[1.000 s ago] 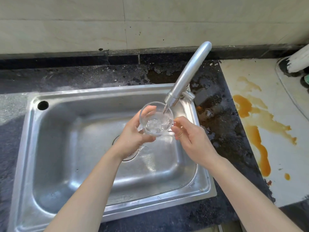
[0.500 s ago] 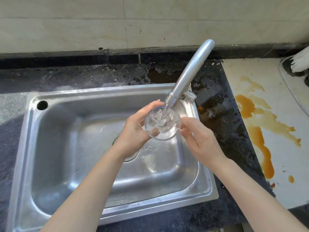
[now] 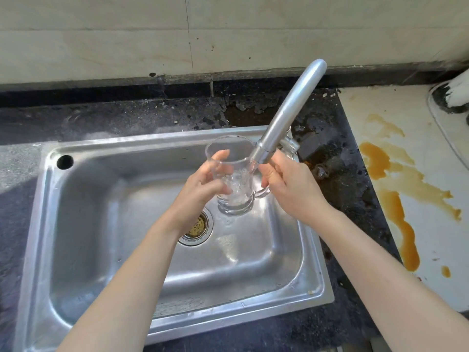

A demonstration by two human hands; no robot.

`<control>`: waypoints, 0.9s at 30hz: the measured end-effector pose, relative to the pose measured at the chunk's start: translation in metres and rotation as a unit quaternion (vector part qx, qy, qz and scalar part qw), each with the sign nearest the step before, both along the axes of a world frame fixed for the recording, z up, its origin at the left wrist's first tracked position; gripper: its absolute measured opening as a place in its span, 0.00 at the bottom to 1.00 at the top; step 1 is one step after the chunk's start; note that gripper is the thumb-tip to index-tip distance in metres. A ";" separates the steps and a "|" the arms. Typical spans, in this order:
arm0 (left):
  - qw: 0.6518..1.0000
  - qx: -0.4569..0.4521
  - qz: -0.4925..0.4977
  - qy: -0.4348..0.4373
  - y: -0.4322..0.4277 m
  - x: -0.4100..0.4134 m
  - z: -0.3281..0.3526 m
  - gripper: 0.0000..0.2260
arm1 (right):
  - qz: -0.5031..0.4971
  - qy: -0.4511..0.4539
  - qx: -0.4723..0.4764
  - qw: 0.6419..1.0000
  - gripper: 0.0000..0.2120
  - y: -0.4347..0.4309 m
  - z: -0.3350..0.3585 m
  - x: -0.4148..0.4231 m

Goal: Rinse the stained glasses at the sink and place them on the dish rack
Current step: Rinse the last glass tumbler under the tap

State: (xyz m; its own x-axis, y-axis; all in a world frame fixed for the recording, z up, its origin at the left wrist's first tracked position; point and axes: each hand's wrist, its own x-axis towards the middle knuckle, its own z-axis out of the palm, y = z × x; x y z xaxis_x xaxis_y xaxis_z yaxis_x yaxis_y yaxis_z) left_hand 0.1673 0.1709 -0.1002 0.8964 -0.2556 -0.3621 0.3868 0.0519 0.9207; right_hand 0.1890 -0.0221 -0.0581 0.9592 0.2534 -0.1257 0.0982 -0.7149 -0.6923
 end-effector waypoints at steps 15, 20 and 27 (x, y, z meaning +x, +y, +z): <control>0.982 0.049 0.086 0.159 -0.043 -0.013 0.008 0.20 | -0.095 0.203 0.024 0.974 0.17 0.023 0.009 0.001; 0.957 -0.052 0.046 0.282 -0.043 -0.006 0.018 0.26 | -0.158 0.267 0.071 0.948 0.14 0.029 0.011 0.020; 0.906 -0.164 0.154 0.359 -0.038 0.012 0.025 0.20 | -0.189 0.231 0.178 0.938 0.14 0.045 0.011 0.028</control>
State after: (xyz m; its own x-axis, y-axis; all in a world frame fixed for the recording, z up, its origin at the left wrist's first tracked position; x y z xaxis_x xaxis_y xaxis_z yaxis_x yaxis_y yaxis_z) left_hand 0.1795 0.1332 -0.0747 0.5062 -0.2318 -0.8307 0.8006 0.4844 0.3527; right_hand 0.2166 0.0224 -0.0470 0.8531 0.0116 -0.5216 -0.4842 -0.3547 -0.7998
